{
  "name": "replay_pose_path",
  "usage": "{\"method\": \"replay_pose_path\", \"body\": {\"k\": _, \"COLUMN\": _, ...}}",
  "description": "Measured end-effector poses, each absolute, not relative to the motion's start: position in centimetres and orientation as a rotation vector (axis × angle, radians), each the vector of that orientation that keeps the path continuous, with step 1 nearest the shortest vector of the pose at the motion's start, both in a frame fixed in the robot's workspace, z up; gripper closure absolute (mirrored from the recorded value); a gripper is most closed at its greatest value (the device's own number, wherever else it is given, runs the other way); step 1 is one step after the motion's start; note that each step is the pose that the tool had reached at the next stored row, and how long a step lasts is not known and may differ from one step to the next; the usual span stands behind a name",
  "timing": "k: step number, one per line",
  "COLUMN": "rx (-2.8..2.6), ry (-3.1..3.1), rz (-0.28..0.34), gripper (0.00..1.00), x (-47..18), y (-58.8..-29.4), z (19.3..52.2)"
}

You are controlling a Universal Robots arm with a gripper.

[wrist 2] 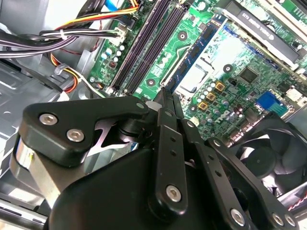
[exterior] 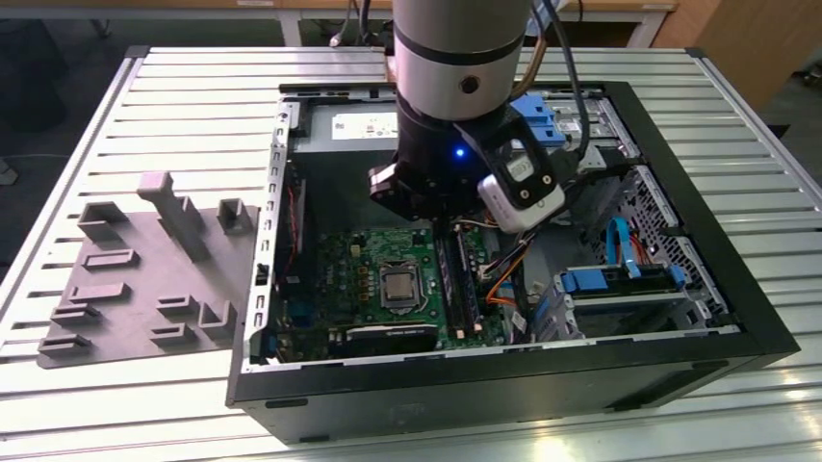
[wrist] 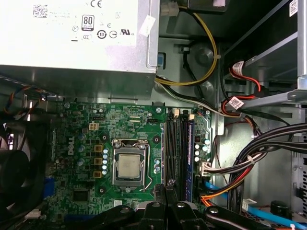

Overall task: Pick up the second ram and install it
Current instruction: 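Insert the second ram into the second slot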

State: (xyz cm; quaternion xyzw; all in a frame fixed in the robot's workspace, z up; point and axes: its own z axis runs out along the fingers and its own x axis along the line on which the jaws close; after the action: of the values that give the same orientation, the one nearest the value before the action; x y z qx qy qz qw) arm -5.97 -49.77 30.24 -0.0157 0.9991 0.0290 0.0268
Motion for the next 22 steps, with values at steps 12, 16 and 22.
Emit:
{"method": "replay_pose_path", "body": {"k": 12, "rx": -0.038, "ry": 3.086, "rz": 0.089, "gripper": 0.88, "x": -5.95, "y": -49.78, "z": 29.83}}
{"method": "replay_pose_path", "body": {"k": 16, "rx": -0.034, "ry": 3.086, "rz": 0.089, "gripper": 0.88, "x": -5.93, "y": -49.78, "z": 29.76}}
{"method": "replay_pose_path", "body": {"k": 22, "rx": -0.028, "ry": 3.086, "rz": 0.089, "gripper": 0.88, "x": -5.91, "y": -49.78, "z": 29.7}}
